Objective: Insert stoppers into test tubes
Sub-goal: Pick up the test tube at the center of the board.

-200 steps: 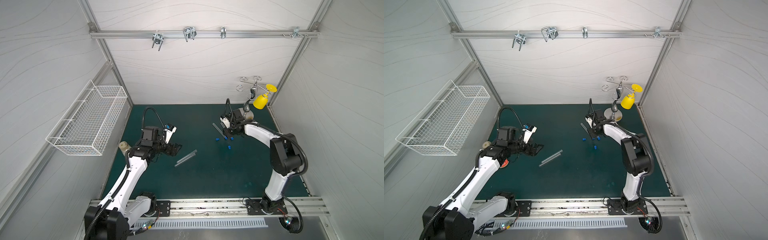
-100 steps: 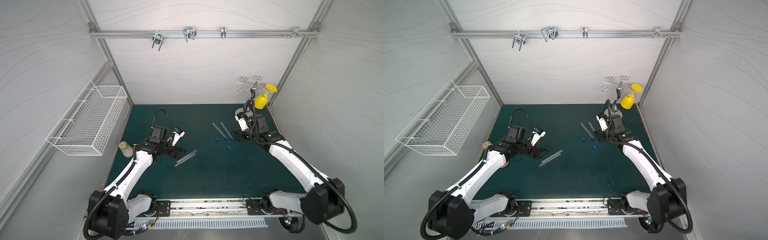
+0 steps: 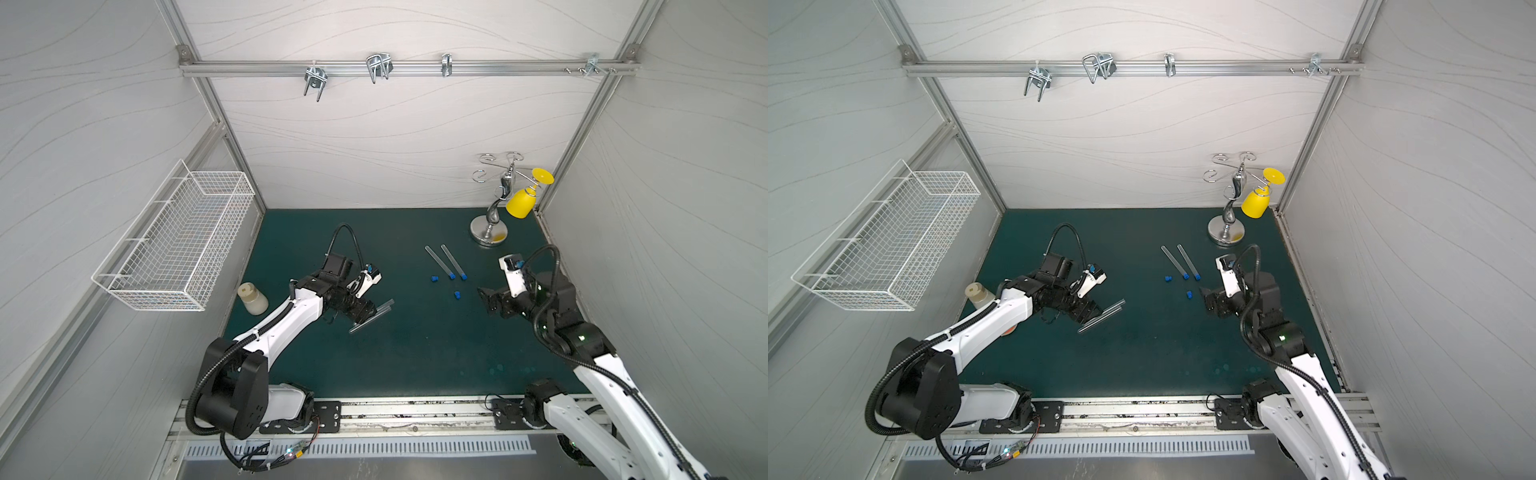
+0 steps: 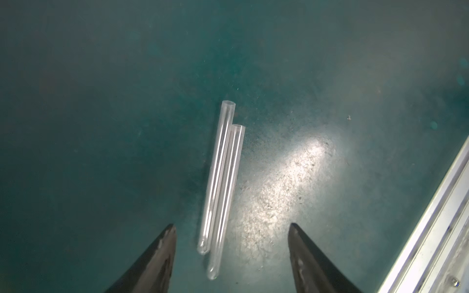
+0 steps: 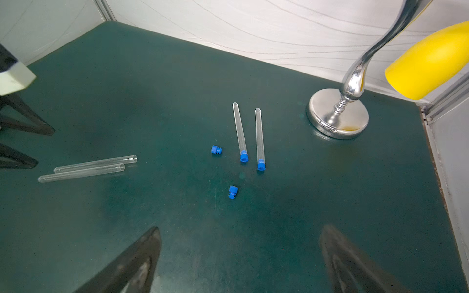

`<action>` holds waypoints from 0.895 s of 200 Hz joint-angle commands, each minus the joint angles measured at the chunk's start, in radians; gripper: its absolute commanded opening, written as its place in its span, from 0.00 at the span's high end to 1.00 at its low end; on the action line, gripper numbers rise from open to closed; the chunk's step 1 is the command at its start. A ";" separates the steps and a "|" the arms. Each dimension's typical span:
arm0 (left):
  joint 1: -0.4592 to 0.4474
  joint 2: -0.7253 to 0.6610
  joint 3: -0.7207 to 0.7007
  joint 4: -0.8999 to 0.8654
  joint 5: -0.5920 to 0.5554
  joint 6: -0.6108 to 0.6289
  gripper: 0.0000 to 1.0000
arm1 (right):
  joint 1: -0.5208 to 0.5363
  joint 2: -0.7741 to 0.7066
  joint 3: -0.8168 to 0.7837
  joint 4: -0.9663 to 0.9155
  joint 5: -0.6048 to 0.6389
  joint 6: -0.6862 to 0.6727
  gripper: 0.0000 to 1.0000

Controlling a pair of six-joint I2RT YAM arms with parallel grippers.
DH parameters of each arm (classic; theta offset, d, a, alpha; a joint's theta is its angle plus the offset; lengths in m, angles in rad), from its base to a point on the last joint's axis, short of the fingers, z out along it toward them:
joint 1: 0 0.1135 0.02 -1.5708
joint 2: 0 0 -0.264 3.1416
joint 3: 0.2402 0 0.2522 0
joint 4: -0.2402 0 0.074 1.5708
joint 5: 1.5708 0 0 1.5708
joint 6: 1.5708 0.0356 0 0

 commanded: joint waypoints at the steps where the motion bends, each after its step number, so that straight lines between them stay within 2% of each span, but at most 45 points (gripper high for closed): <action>1: -0.011 0.044 0.061 0.014 -0.060 0.011 0.37 | 0.027 -0.069 -0.043 0.076 0.042 -0.036 0.01; 47: -0.038 0.141 0.085 -0.001 -0.127 0.028 0.44 | 0.064 -0.119 -0.076 0.101 0.113 -0.051 0.01; 90: -0.051 0.209 0.107 0.003 -0.209 0.028 0.50 | 0.068 -0.135 -0.085 0.119 0.104 -0.052 0.01; 179: -0.070 0.283 0.128 0.001 -0.245 0.033 0.55 | 0.076 -0.154 -0.091 0.125 0.118 -0.083 0.01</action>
